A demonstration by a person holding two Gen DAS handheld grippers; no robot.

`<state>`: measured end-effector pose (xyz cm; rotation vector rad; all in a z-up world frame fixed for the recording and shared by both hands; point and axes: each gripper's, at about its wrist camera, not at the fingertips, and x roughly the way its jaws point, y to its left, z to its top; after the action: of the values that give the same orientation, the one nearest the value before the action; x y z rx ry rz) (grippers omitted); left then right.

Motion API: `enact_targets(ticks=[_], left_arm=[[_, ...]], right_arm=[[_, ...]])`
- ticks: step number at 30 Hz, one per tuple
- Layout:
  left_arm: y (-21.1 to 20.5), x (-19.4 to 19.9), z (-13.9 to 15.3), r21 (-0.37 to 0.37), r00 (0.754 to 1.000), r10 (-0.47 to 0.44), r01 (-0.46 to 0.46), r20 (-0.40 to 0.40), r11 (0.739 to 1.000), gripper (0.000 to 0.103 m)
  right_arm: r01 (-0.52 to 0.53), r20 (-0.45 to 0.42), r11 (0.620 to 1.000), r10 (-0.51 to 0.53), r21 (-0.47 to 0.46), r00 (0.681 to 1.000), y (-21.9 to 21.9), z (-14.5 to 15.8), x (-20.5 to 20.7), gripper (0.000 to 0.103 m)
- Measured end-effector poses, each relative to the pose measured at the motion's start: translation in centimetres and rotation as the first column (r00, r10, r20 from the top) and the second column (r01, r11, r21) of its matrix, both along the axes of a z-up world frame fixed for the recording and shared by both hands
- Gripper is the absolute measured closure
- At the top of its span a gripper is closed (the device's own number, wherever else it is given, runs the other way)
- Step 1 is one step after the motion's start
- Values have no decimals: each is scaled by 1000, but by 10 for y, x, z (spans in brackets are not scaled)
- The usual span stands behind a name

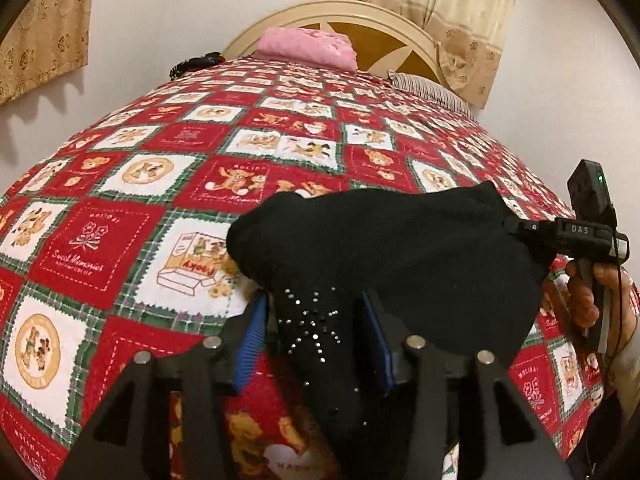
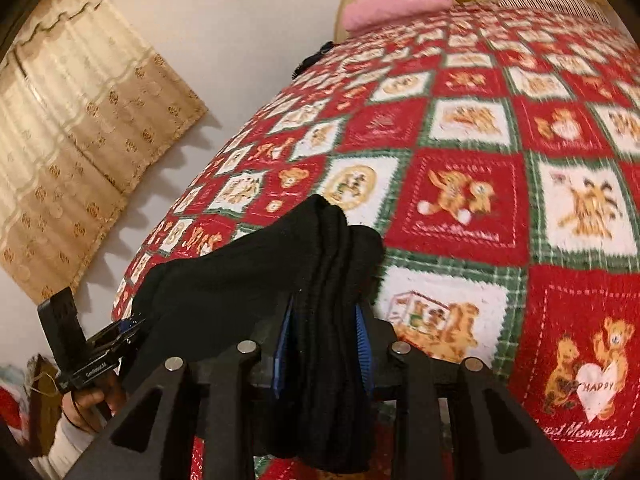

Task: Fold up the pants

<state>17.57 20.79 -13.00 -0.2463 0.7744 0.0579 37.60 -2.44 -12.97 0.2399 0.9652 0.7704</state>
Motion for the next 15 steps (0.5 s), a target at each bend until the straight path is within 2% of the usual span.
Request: enact_targets(ticks=[2, 4, 9, 15], left_arm=[[4, -2, -2, -12, 1000, 20, -20, -3, 1000, 43], [8, -5, -4, -26, 999, 40, -40, -3, 999, 40], [6, -9, -4, -18, 998, 59, -59, 0, 998, 38], [2, -12, -3, 12, 997, 74, -74, -2, 997, 36]], right_arm=[[8, -12, 1000, -8, 7, 1000, -2, -3, 3, 68], [12, -17, 1000, -12, 13, 1000, -3, -5, 4, 66], [28, -26, 999, -28, 18, 999, -7, -7, 4, 61], [52, -7, 998, -52, -18, 999, -5, -5, 2, 55]])
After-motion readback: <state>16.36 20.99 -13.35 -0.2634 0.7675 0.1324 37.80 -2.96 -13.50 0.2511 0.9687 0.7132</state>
